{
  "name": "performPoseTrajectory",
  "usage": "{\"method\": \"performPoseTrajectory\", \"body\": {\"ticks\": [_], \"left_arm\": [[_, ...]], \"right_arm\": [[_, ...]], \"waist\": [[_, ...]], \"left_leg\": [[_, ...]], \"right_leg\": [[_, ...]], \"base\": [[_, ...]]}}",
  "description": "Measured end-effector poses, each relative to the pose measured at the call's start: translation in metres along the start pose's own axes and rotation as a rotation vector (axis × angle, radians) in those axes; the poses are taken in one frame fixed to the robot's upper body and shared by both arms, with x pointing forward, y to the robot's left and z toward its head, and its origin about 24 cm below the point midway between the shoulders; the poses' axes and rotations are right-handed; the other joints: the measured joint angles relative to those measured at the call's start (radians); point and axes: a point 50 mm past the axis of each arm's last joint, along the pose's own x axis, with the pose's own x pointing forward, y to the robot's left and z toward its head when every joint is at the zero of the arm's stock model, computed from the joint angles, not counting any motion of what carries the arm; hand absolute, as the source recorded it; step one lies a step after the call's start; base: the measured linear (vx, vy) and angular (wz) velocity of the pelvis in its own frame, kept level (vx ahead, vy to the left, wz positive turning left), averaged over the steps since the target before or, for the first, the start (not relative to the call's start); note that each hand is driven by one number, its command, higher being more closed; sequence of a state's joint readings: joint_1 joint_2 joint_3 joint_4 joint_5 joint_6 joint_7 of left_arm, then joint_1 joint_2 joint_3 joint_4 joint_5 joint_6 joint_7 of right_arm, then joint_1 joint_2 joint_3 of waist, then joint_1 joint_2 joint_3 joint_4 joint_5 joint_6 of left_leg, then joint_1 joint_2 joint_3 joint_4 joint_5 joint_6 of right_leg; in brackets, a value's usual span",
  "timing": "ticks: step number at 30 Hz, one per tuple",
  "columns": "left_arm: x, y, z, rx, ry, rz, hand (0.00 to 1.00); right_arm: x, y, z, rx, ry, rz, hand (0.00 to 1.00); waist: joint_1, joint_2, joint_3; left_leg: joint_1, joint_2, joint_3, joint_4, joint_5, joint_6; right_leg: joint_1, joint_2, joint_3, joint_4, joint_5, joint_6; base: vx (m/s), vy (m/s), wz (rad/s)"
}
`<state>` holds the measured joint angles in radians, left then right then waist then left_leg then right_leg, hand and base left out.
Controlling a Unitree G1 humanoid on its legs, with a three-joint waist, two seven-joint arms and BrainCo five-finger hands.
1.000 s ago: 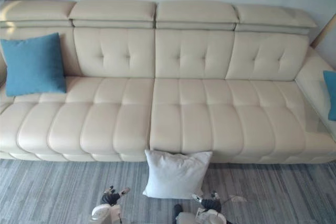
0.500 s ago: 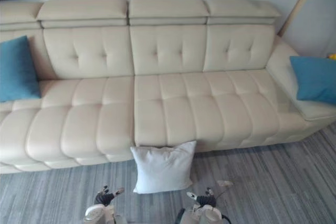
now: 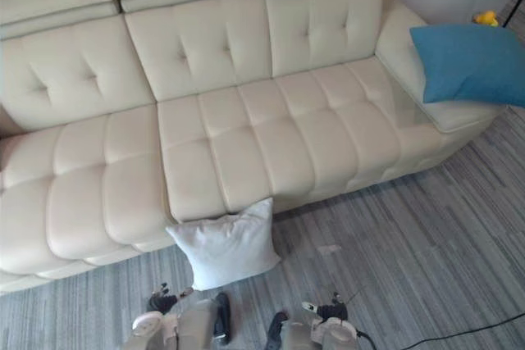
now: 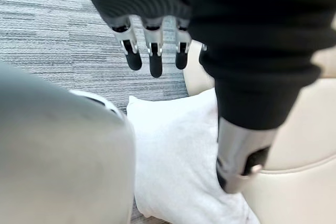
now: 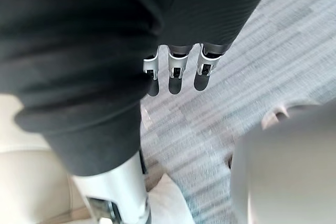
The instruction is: Pick up cushions and gather them together orderly.
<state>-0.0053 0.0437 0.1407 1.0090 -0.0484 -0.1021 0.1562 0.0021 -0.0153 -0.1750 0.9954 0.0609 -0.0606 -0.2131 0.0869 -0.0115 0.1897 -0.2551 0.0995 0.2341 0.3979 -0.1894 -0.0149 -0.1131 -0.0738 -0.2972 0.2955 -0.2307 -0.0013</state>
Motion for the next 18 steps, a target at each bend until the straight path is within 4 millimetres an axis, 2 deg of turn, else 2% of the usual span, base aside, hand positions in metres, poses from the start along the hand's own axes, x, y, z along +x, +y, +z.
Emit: {"method": "performPoseTrajectory", "body": {"ticks": [4,6,7,8,9,10,11,12,13,14,15,16,17,18], "left_arm": [[0.0,0.0,-0.002,-0.002,0.008,-0.004,0.0],[-0.001,0.0,-0.004,0.004,0.013,-0.006,0.0],[-0.001,0.001,-0.004,0.005,0.013,-0.006,0.0],[-0.001,0.0,-0.004,0.006,0.012,-0.009,0.0],[-0.002,0.0,-0.005,0.008,0.014,-0.008,0.0],[-0.002,0.001,-0.006,0.01,0.016,-0.004,0.0],[-0.002,0.003,-0.006,0.011,0.015,0.002,0.0],[-0.002,0.003,-0.006,0.011,0.015,0.002,0.0],[-0.001,0.002,-0.005,0.009,0.011,0.0,0.0],[-0.002,0.002,-0.005,0.009,0.012,0.0,0.0],[-0.002,0.002,-0.005,0.009,0.012,0.0,0.0],[-0.001,0.002,-0.005,0.01,0.012,0.002,0.0],[-0.003,-0.007,-0.007,-0.008,0.018,-0.016,0.0],[-0.004,-0.009,-0.008,-0.014,0.021,-0.019,0.0]], "right_arm": [[-0.002,0.0,-0.005,0.014,0.016,-0.002,0.0],[-0.003,0.003,-0.006,0.018,0.014,0.011,0.0],[-0.003,0.003,-0.006,0.019,0.012,0.013,0.0],[-0.003,0.002,-0.005,0.019,0.004,0.015,0.0],[-0.003,0.002,-0.005,0.019,0.002,0.016,0.0],[-0.004,0.004,-0.005,0.014,0.002,0.022,0.0],[-0.004,0.006,-0.006,0.006,0.003,0.028,0.0],[-0.004,0.006,-0.006,0.006,0.003,0.029,0.0],[-0.004,0.006,-0.005,0.007,-0.003,0.028,0.0],[-0.004,0.006,-0.004,0.008,-0.008,0.028,0.0],[-0.004,0.005,-0.005,0.007,-0.006,0.027,0.0],[-0.006,0.003,-0.01,0.005,0.008,0.019,0.0],[-0.004,-0.002,-0.009,0.003,0.006,0.009,0.0],[-0.004,-0.003,-0.009,0.003,0.004,0.005,0.0]], "waist": [[0.02,-0.008,-0.002],[0.021,-0.01,-0.006],[0.021,-0.011,-0.006],[0.019,-0.013,-0.007],[0.016,-0.013,-0.009],[0.012,-0.014,-0.011],[0.01,-0.027,-0.018],[0.006,-0.027,-0.018],[-0.003,-0.026,-0.018],[-0.013,-0.028,-0.019],[-0.016,-0.032,-0.022],[-0.021,-0.051,-0.038],[-0.013,-0.017,-0.047],[-0.009,-0.007,-0.051]], "left_leg": [[0.07,-0.013,0.043,-0.005,-0.013,0.016],[0.147,-0.02,0.057,-0.039,-0.019,0.015],[0.157,-0.021,0.055,-0.045,-0.02,0.017],[0.198,-0.023,0.039,-0.068,-0.035,0.032],[0.211,-0.024,0.024,-0.078,-0.045,0.029],[0.233,-0.026,-0.005,-0.093,-0.07,0.024],[0.241,-0.027,-0.04,-0.1,-0.07,0.024],[0.242,-0.025,-0.056,-0.101,-0.07,0.023],[0.242,-0.018,-0.105,-0.103,-0.069,0.022],[0.238,-0.015,-0.131,-0.101,-0.068,0.003],[0.236,-0.019,-0.142,-0.099,-0.07,-0.007],[0.224,-0.039,-0.18,-0.089,-0.086,-0.047],[0.215,-0.013,-0.204,-0.081,-0.08,-0.06],[0.21,-0.006,-0.209,-0.08,-0.078,-0.064]], "right_leg": [[0.064,-0.013,0.04,-0.029,0.02,0.022],[0.008,-0.052,0.038,0.188,0.018,0.062],[-0.004,-0.06,0.037,0.231,0.024,0.071],[-0.047,-0.087,0.03,0.372,0.042,0.106],[-0.063,-0.091,0.028,0.407,0.036,0.102],[-0.083,-0.101,0.025,0.453,-0.015,0.094],[-0.101,-0.098,0.039,0.433,-0.049,0.089],[-0.105,-0.092,0.042,0.421,-0.055,0.082],[-0.127,-0.063,0.092,0.358,-0.063,0.074],[-0.133,-0.032,0.169,0.259,-0.045,0.073],[-0.128,-0.025,0.193,0.219,-0.028,0.07],[-0.118,-0.025,0.252,0.142,0.027,0.062],[-0.108,-0.011,0.218,0.14,0.038,0.046],[-0.103,-0.008,0.205,0.134,0.038,0.046]], "base": [[0.28,0.103,-0.35],[0.18,0.057,-0.16],[0.16,0.032,0.12],[0.13,0.009,0.19],[0.17,-0.006,0.4],[0.17,-0.051,0.55],[0.17,-0.081,0.63],[0.17,-0.179,0.8],[0.16,-0.223,0.91],[0.15,-0.243,0.94],[0.13,-0.242,1.04],[0.16,-0.242,0.81],[0.16,-0.227,0.72],[0.12,-0.167,0.4]]}}
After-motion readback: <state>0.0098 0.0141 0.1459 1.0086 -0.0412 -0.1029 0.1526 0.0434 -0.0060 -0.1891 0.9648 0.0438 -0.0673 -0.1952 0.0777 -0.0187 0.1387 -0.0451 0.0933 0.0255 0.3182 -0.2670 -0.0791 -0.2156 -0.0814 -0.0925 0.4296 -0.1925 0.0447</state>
